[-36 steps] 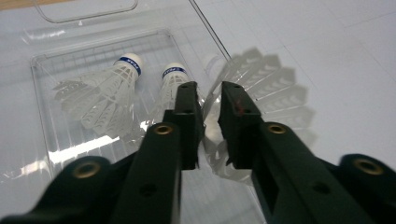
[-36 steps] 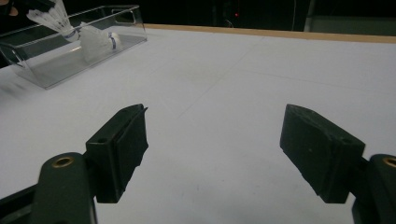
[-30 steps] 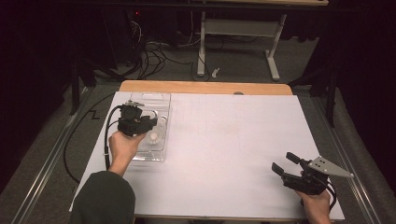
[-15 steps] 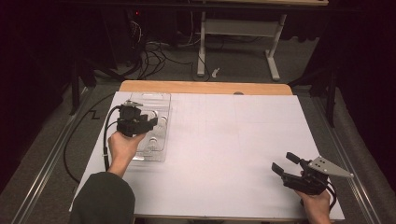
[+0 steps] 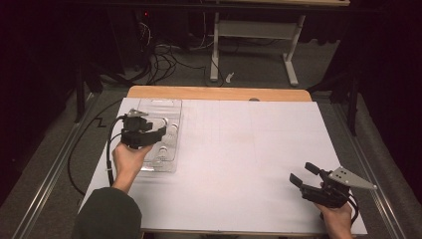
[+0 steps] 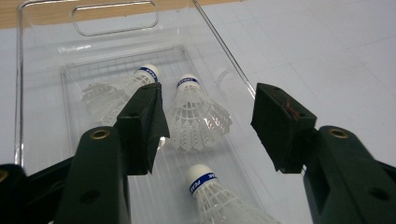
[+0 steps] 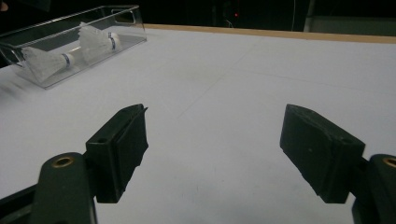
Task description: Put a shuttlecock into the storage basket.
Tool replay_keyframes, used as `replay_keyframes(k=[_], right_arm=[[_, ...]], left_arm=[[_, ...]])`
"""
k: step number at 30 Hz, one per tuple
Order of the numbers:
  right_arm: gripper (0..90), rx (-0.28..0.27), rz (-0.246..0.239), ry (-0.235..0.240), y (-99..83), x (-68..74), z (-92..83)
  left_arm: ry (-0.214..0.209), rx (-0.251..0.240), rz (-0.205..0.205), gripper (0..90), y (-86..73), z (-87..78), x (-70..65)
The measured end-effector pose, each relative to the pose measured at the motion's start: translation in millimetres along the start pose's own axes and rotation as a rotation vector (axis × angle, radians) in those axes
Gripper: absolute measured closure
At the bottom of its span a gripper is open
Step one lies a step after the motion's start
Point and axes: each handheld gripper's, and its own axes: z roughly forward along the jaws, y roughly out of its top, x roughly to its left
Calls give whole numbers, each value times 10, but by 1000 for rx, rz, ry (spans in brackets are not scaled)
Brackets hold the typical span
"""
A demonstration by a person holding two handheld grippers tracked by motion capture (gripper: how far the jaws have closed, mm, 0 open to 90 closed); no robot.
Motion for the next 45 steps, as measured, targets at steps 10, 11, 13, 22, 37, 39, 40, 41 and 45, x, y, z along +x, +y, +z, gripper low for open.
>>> replay_keyframes(k=[10,11,13,22,37,39,40,41,45], right_arm=[[235,0,1,0,0,-1,0],[235,0,2,0,0,-1,0],[235,0,2,0,0,-1,0],[235,0,0,0,0,0,0],[235,-1,2,-2,0,3,-6],[235,-1,-1,-1,1,2,-5],[235,-1,-1,-1,1,4,-5],[235,-1,-1,-1,1,4,-5],[235,-1,0,-2,1,3,-6]], left_arm=[[7,-24,9,414,-39,-49,-5],[7,-26,10,414,-41,-52,-8],[4,-30,13,414,-41,-62,-16],[-3,-53,19,410,-71,-119,-43],[5,-80,30,400,-126,-205,-69],[2,-85,30,411,-134,-221,-66],[-1,-86,29,413,-140,-227,-65],[-2,-87,28,412,-144,-229,-65],[-1,-92,29,410,-168,-238,-62]])
